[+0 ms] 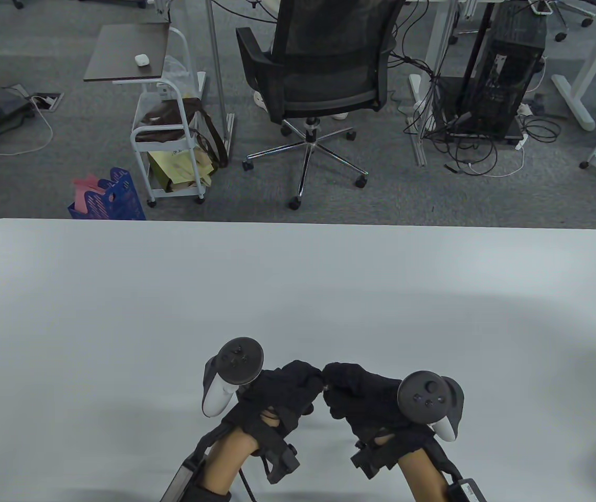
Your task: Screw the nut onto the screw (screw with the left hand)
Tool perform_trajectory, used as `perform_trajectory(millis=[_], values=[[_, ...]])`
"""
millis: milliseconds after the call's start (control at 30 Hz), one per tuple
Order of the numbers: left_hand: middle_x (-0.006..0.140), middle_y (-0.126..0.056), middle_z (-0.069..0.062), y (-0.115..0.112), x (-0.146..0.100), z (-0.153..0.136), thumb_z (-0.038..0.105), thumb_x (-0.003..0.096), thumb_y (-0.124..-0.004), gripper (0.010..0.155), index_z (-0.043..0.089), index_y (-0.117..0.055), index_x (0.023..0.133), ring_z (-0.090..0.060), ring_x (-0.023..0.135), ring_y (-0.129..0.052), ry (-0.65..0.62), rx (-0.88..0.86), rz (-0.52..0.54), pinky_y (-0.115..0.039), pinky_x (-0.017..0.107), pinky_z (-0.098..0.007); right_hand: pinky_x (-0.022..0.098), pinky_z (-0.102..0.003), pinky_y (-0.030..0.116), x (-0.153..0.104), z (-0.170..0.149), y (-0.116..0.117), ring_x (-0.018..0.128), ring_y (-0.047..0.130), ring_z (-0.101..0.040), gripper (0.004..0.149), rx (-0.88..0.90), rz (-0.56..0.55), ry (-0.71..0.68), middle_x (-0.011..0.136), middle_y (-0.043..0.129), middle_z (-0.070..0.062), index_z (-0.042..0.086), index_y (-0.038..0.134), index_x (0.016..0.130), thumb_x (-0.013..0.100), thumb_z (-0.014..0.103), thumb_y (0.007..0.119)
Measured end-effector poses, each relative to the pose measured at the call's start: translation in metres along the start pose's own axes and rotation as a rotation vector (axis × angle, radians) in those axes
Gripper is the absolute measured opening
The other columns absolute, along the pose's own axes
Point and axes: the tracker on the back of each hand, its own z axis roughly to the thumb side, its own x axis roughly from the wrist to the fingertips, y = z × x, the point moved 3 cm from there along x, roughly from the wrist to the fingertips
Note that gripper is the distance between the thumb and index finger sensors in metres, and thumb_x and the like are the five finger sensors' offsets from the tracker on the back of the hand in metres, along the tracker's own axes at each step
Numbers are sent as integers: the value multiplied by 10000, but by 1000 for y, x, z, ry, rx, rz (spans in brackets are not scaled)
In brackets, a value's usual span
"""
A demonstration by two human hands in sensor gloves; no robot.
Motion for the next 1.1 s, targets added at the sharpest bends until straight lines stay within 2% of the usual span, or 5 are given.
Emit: perform_trajectory(millis=[133,300,533,667,1100], values=[[919,-664,-273,-2,-1,-4,449,463,-682,676,83,-535,1012,-444,640,-851,-7,-51,-57,-646,533,-618,333,-383,1009,0,0,-3,302,1150,-82,469,6,-32,0,632,1033,-33,212,855,755,312,331,952],[800,-796,-306,1,-1,-2,427,446,-712,577,22,-769,853,-471,524,-908,8,-20,25,-682,466,-637,333,-382,1009,-1,3,-2,302,1150,-80,466,-26,-33,-19,632,1032,-31,217,855,754,312,332,948],[900,-684,-280,1,-2,-4,485,453,-685,689,74,-571,994,-443,624,-860,-2,-77,8,-656,519,-616,332,-381,1009,-1,3,-3,300,1149,-77,464,-12,-45,-17,627,1034,-26,217,857,752,311,331,946],[827,-766,-293,2,-1,-4,422,453,-701,570,44,-725,879,-460,551,-896,7,-64,26,-676,479,-628,335,-380,1008,-1,4,-2,300,1148,-76,462,-19,-45,-22,629,1033,-25,220,857,752,312,333,944],[819,-764,-288,-1,0,-3,413,445,-710,566,41,-710,871,-458,551,-890,6,-52,2,-671,482,-629,337,-382,1007,-1,4,-2,303,1148,-78,463,-12,-47,-24,630,1032,-26,222,856,753,312,334,943]])
